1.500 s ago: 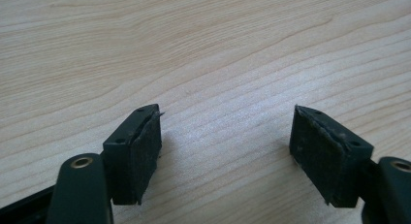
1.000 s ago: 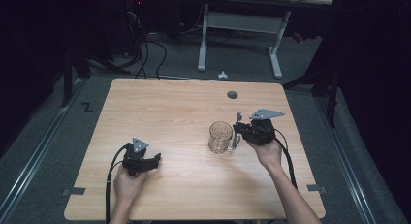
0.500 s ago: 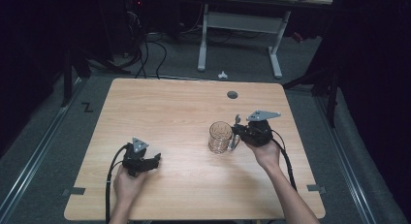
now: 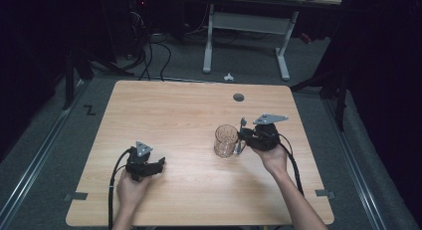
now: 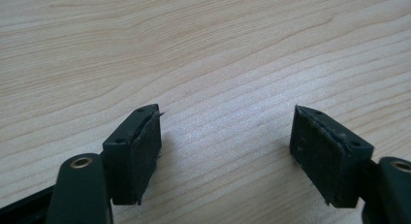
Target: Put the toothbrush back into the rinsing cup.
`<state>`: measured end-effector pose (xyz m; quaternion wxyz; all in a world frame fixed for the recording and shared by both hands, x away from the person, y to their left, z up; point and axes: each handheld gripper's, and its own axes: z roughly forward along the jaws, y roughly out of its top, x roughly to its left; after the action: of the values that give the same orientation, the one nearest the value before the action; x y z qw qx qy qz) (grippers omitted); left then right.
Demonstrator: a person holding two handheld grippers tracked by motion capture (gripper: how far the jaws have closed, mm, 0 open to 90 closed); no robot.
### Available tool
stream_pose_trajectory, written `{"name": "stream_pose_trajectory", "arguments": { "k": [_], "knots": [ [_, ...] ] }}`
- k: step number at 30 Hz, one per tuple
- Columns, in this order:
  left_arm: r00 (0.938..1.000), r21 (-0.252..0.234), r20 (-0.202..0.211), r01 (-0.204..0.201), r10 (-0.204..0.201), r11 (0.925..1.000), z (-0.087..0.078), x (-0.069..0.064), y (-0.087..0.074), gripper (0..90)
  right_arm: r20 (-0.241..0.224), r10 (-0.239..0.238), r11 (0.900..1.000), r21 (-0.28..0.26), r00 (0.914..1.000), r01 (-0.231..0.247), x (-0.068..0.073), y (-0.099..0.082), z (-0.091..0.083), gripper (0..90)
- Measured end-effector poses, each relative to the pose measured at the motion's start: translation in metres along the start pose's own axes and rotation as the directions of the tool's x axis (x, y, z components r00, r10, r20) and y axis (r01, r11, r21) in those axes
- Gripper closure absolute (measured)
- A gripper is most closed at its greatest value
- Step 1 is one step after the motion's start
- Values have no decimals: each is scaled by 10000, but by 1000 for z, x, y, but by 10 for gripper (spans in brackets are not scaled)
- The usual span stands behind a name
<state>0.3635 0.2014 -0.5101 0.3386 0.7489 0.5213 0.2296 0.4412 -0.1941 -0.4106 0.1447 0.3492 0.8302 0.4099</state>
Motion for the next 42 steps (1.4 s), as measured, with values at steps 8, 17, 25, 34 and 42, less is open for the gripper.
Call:
{"name": "stream_pose_trajectory", "arguments": {
  "k": [8, 17, 25, 34, 42],
  "knots": [
    [10000, -1, 0, 0, 0, 10000, 0, 0, 0, 276, -20, -29, 9999, -100, 10000, 29, 1, -3, -8, 635],
    [10000, -1, 1, 0, 0, 10000, 0, 0, 0, 276, -63, 2, 9988, -488, 10000, -5, 2, -2, -23, 619],
    [10000, -1, 1, 2, -2, 10000, 0, 0, 0, 276, 18, 226, 9969, -755, 9997, -224, -1, -2, -32, 604],
    [10000, 0, -2, 0, 0, 10000, 0, 0, 0, 276, 107, 337, 9947, -976, 9994, -325, -4, -6, -41, 614],
    [10000, -1, -1, 1, -1, 10000, 0, 0, 0, 276, 122, 474, 9926, -1124, 9988, -457, -6, -10, -47, 624]
  ]
}}
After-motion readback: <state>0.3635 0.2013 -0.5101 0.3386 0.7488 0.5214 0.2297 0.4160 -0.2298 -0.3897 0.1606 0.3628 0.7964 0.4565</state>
